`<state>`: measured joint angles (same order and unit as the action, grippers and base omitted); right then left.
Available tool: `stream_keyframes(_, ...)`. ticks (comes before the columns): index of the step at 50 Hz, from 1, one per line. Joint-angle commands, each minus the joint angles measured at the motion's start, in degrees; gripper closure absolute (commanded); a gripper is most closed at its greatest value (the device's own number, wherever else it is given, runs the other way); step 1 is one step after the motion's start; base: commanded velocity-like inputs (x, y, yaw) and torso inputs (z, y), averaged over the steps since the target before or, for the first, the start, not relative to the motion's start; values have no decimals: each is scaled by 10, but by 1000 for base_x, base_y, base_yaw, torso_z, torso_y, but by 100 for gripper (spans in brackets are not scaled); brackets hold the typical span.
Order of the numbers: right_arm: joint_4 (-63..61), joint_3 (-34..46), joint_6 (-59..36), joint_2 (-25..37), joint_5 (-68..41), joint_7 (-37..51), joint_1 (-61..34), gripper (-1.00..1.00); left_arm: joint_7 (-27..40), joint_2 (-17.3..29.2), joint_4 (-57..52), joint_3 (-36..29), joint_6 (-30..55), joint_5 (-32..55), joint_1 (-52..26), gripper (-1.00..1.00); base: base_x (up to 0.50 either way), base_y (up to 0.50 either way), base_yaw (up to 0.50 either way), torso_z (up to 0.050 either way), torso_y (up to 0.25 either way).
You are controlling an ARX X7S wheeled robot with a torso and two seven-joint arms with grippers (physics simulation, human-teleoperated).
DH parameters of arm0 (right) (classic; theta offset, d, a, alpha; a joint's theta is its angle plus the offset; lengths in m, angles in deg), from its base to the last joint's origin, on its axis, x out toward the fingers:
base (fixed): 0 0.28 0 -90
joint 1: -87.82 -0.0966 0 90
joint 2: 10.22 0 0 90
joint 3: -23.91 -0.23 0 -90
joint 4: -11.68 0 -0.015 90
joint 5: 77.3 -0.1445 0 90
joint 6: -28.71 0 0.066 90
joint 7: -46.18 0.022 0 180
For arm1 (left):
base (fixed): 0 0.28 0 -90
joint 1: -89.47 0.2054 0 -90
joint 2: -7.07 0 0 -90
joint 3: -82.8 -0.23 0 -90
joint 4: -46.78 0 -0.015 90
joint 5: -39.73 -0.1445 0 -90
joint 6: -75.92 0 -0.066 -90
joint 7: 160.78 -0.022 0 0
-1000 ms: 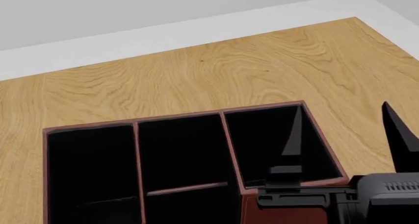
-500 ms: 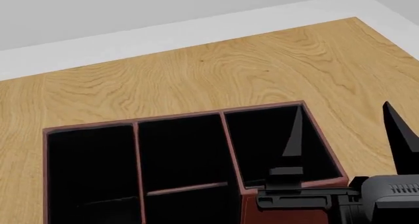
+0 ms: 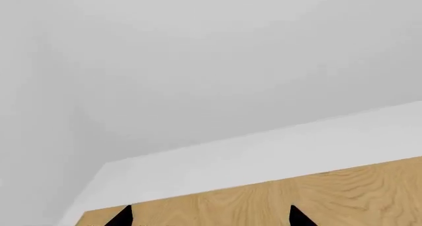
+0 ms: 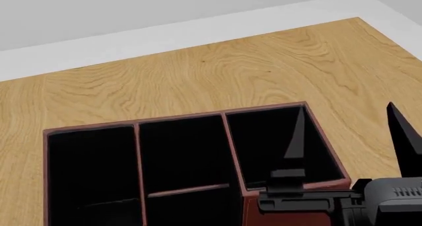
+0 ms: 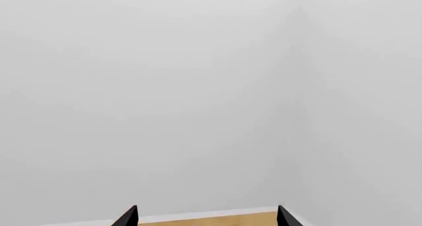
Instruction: Pick up the book and place it in the back compartment of the caddy.
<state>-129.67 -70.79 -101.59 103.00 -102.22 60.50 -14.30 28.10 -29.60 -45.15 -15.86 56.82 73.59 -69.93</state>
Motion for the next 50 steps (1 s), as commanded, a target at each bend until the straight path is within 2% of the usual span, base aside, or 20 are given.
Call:
stream_keyframes(1,6,24,-22,4,5,11,-33,-100,-80,20,103,-111,-51,-55,-84,-100,0,0,0,0,0)
stream_keyframes(7,-1,29,-65,2,-8,26,-82,-100,-149,22,170,-177,-98,-89,-114,-100,0,0,0,0,0)
stream_keyframes(13,-6,25,-74,-1,-10,39,-89,-100,-223,29,204,-229,-152,-104,-102,-100,0,0,0,0,0)
stream_keyframes(20,-16,15,-86,1,-13,52,-82,-100,-275,17,246,-266,-209,-128,-113,-100,0,0,0,0,0)
stream_keyframes(27,-25,9,-109,4,-21,65,-95,-100,-326,30,265,-300,-285,-151,-100,-100,0,0,0,0,0)
stream_keyframes(32,-26,21,-124,6,-24,72,-110,-100,-326,44,264,-296,-295,-145,-81,-100,0,0,0,0,0)
stream_keyframes(40,-26,28,-139,7,-32,78,-128,-100,-332,80,207,-289,-244,-101,-30,-100,0,0,0,0,0)
stream_keyframes(41,-27,29,-143,8,-33,78,-131,-100,-337,84,196,-287,-217,-89,-32,-100,0,0,0,0,0)
stream_keyframes(50,-23,30,-153,12,-43,79,-144,-100,-293,114,149,-253,-215,-27,60,-100,0,0,0,0,0)
